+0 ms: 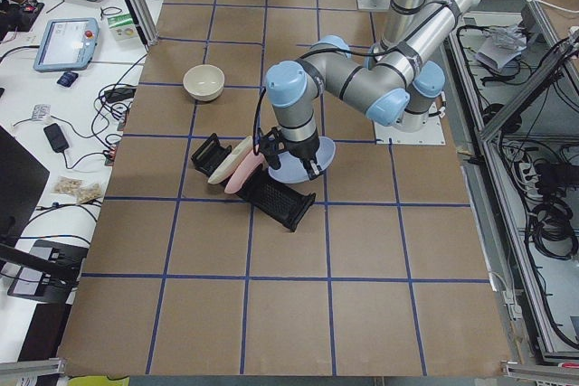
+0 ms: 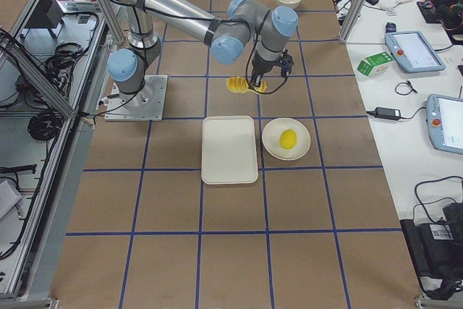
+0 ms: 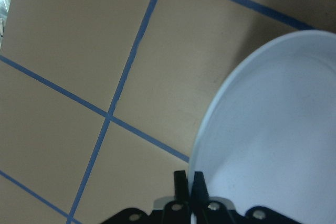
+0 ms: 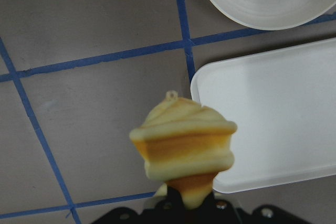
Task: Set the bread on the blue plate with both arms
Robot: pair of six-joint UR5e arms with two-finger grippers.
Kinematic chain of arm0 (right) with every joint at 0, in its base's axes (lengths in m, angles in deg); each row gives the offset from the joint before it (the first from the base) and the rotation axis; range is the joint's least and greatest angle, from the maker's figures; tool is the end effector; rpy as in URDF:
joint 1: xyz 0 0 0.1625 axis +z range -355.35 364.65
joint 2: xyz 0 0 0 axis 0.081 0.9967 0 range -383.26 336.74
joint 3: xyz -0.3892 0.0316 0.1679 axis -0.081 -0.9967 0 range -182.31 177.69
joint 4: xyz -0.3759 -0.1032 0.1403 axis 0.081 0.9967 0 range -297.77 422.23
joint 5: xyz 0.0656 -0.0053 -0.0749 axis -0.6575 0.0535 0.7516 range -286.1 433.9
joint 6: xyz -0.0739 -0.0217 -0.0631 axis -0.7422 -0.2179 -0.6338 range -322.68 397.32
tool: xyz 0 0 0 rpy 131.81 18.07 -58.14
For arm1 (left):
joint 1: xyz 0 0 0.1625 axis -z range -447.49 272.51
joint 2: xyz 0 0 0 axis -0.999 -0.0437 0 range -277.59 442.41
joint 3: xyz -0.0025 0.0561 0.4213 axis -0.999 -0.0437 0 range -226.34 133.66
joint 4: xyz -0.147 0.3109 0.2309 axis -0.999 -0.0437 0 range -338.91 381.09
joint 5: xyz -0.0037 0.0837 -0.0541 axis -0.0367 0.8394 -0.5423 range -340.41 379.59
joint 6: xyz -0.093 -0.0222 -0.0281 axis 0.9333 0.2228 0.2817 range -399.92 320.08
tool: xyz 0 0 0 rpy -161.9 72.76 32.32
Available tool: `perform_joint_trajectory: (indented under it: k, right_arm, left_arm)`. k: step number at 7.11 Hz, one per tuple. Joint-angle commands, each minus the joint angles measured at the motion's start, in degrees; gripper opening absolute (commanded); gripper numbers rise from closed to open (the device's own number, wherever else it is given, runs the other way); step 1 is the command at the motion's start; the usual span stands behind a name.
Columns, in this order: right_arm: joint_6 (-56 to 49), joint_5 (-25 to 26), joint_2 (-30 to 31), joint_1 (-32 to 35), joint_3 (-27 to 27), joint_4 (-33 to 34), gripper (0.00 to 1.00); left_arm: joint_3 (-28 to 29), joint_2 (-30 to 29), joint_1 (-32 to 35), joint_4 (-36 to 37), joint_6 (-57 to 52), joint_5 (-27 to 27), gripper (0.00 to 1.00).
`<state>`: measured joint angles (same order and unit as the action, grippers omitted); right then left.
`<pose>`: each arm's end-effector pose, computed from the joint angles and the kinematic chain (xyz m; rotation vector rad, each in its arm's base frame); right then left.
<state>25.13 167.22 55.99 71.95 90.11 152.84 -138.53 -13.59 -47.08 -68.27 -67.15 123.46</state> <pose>-0.0895 -0.5445 0.3720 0.2749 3.0987 0.3533 0.3240 -0.4197 0.4203 -0.5598 2.9571 0.3831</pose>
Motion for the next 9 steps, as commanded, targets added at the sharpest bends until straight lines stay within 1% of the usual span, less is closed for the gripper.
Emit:
perform_joint_trajectory:
  k: [1, 2, 3, 4, 5, 6, 7, 8, 9]
  right_arm:
    - [4.26, -1.29, 1.07, 2.39, -0.39, -0.52, 0.00]
    - [4.89, -2.87, 1.08, 3.00, -0.57, -0.52, 0.00]
    - [6.81, -4.80, 1.08, 3.19, -0.57, -0.52, 0.00]
    - [7.00, -5.52, 1.34, 3.80, -0.74, -0.61, 0.00]
    - [7.09, -5.70, 2.12, 4.85, -0.66, -0.43, 0.00]
    - [9.00, -5.70, 2.30, 6.42, -0.66, -0.52, 0.00]
    - [11.81, -5.44, 2.22, 8.44, -0.57, -0.52, 0.00]
    - [12.10, -5.87, 2.22, 11.33, -0.65, -0.08, 0.00]
    - [14.45, -5.79, 2.13, 15.80, -0.66, 0.70, 0.00]
  left_arm:
    - [-0.27, 2.39, 5.95, -12.91, -0.72, -5.83, 0.00]
    - [-0.45, 1.96, 12.69, -12.95, 1.02, -8.66, 0.00]
    - [-1.67, 1.43, 19.89, -11.73, 4.69, -12.60, 0.00]
    - [-4.38, 0.99, 25.53, -6.50, 10.56, -18.38, 0.00]
    - [-9.36, 0.47, 30.03, 2.00, 16.79, -22.71, 0.00]
    - [-16.38, -0.58, 35.55, 13.65, 22.68, -25.71, 0.00]
    - [-22.10, -1.81, 40.92, 27.35, 30.66, -26.17, 0.00]
    - [-23.90, -3.74, 44.62, 35.14, 36.57, -28.53, 0.00]
    - [-23.92, -5.67, 48.75, 37.74, 41.15, -29.59, 0.00]
